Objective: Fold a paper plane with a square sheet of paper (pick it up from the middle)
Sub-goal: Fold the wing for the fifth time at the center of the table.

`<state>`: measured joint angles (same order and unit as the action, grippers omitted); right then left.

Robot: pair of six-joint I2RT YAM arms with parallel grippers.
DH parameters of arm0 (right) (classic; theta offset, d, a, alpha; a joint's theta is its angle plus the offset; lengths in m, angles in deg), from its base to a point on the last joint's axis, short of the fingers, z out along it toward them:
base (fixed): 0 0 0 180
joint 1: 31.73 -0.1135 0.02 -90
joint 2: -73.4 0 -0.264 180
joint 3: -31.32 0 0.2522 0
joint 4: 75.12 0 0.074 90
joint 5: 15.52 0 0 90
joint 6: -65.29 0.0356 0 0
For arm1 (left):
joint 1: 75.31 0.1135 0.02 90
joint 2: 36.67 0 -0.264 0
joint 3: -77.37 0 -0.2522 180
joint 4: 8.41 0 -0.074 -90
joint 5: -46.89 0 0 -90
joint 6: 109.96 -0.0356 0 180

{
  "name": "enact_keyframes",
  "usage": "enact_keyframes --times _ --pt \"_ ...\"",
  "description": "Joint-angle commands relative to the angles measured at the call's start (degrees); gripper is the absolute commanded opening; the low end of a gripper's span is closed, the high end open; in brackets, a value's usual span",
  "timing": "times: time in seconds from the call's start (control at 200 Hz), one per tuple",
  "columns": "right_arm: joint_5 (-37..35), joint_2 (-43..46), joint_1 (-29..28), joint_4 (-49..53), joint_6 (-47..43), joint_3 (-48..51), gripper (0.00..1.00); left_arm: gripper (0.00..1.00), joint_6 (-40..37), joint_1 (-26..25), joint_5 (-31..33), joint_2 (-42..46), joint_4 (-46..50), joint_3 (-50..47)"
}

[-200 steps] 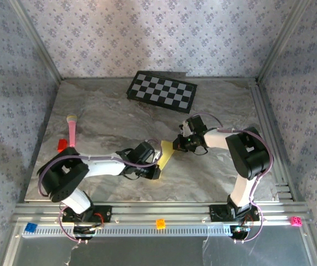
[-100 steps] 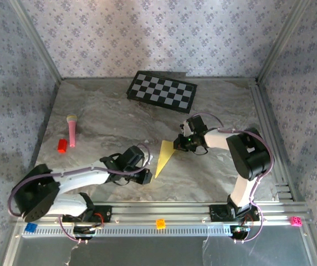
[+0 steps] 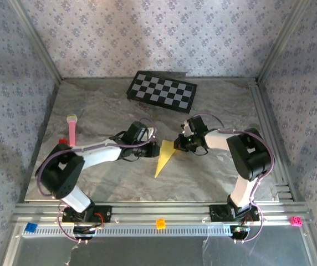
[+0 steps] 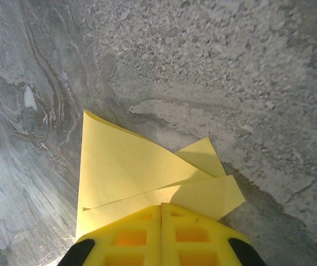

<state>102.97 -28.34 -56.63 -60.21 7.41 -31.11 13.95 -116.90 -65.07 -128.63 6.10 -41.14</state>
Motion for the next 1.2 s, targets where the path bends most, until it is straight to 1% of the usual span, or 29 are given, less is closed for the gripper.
enact_keyframes --times 0.0,0.07,0.175,0.25,0.295,0.375,0.59,0.84,0.989,1.024,1.084,1.194 --pt "-4.5 -3.0 -0.3 4.5 0.4 1.4 0.03 0.09 0.3 0.1 -4.0 -4.2 -1.6 1.6" --pt "-4.3 -3.0 -0.3 4.4 0.3 1.3 0.03 0.07 0.8 0.2 -3.6 -6.3 -2.1 1.8" --pt "-4.1 -2.8 -0.1 4.6 0.4 1.2 0.03 0.02 -0.9 0.1 -1.5 -8.8 2.9 3.3" --pt "-1.8 -2.6 0.8 3.2 1.3 1.1 0.04 0.01 -1.1 0.1 -0.8 -9.7 3.5 2.2" --pt "-2.0 -2.4 0.9 4.3 0.6 0.1 0.04 0.0 -0.9 0.1 -0.4 -10.1 3.5 1.3" --pt "-4.0 -2.5 1.1 7.6 -1.6 -2.1 0.05 0.0 -0.2 0.2 -0.4 -10.4 2.3 -1.0" --pt "-3.6 -3.3 5.0 7.3 -2.3 -3.7 0.07 0.0 2.9 -0.6 0.2 -9.8 -2.0 -6.1" --pt "-2.8 -2.5 8.6 6.3 -1.9 -5.3 0.09 0.0 3.6 -2.9 1.5 -9.6 -1.8 -4.4" --pt "-3.3 0.3 8.8 6.2 -1.6 -4.2 0.12 0.0 4.9 -4.0 2.3 -8.2 -1.8 -3.0" --pt "-3.2 1.4 8.8 6.2 -1.3 -3.5 0.12 0.03 5.5 -4.1 2.8 -7.5 -1.8 -2.9" --pt "-3.2 3.5 8.4 6.0 -0.7 -1.9 0.13 0.04 6.5 -4.1 3.5 -5.6 -2.3 -3.2" --pt "-4.3 7.7 7.4 6.1 -0.1 1.4 0.16 0.17 7.7 -3.9 5.3 -1.0 -2.9 -3.9"
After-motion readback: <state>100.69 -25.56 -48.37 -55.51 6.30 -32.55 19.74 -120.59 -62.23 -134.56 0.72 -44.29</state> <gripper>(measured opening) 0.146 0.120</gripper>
